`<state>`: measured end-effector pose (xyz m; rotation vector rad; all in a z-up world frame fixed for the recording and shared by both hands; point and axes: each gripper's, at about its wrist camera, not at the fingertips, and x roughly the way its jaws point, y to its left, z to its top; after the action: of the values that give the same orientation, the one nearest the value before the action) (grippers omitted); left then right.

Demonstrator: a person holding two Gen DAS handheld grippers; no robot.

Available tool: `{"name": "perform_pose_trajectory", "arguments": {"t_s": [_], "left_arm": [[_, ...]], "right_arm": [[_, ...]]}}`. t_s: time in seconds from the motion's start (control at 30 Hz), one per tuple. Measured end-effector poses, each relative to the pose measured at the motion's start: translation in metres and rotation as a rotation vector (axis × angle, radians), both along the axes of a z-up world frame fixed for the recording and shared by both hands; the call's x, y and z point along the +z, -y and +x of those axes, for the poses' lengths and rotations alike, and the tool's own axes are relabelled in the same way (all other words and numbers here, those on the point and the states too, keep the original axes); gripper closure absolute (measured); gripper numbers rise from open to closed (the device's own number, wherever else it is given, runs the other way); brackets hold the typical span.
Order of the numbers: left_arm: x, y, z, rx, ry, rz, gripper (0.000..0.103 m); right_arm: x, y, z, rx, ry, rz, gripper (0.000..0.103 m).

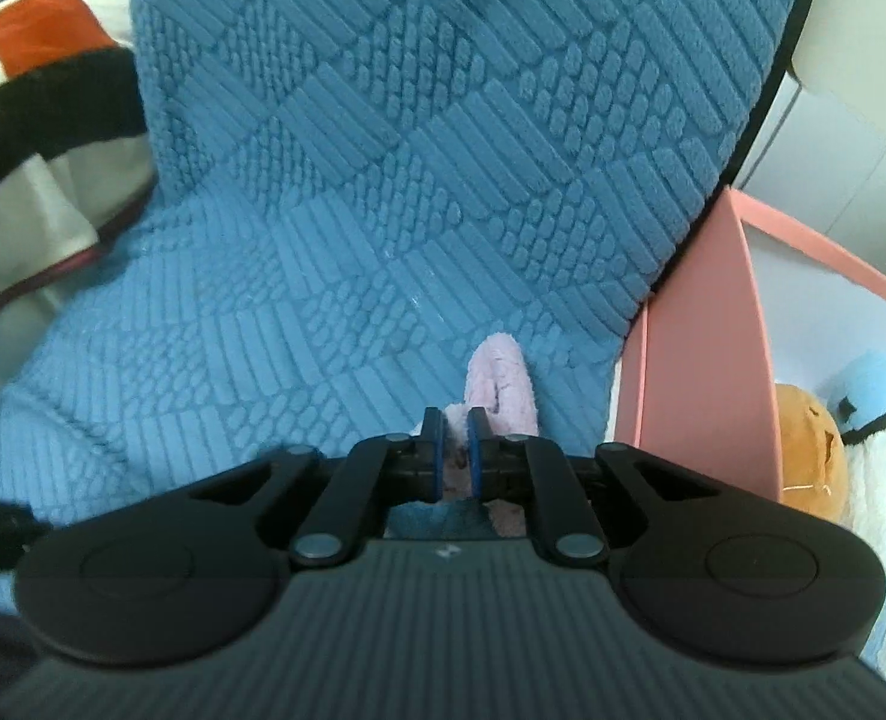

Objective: Organize objects
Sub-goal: 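Lift the panda with the left gripper while the right lifts the pink bunny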

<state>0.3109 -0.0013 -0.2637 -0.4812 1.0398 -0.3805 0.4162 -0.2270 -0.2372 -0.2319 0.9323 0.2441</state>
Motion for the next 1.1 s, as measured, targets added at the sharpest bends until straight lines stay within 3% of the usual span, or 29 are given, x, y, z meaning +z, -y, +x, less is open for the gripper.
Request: {"name": "perform_pose_trajectory", "arguments": {"t_s": [0.3, 0.53, 0.6, 0.67, 0.77, 0.83, 1.1], "left_arm": [[0.006, -0.046, 0.006, 0.218, -0.014, 0.063, 0.045], [0.01, -0.05, 0.01, 0.258, 0.016, 0.131, 0.045], [0.011, -0.049, 0.009, 0.252, 0.024, 0.135, 0.045], [0.01, -0.048, 0.011, 0.25, 0.021, 0.138, 0.045], [0.008, -0.05, 0.013, 0.255, 0.013, 0.133, 0.045], [0.007, -0.05, 0.014, 0.261, 0.01, 0.128, 0.045], [0.003, -0.049, 0.017, 0.266, -0.009, 0.119, 0.045]], "right_arm": [[0.003, -0.015, -0.02, 0.048, -0.04, 0.106, 0.091], [-0.002, -0.035, -0.033, 0.142, -0.097, 0.127, 0.088], [0.001, -0.035, -0.035, 0.16, -0.091, 0.134, 0.079], [0.004, -0.034, -0.036, 0.158, -0.071, 0.135, 0.05], [0.006, -0.032, -0.035, 0.159, -0.049, 0.126, 0.03], [0.004, -0.03, -0.03, 0.162, -0.061, 0.108, 0.023], [-0.01, -0.035, -0.022, 0.173, -0.098, 0.033, 0.023]]}}
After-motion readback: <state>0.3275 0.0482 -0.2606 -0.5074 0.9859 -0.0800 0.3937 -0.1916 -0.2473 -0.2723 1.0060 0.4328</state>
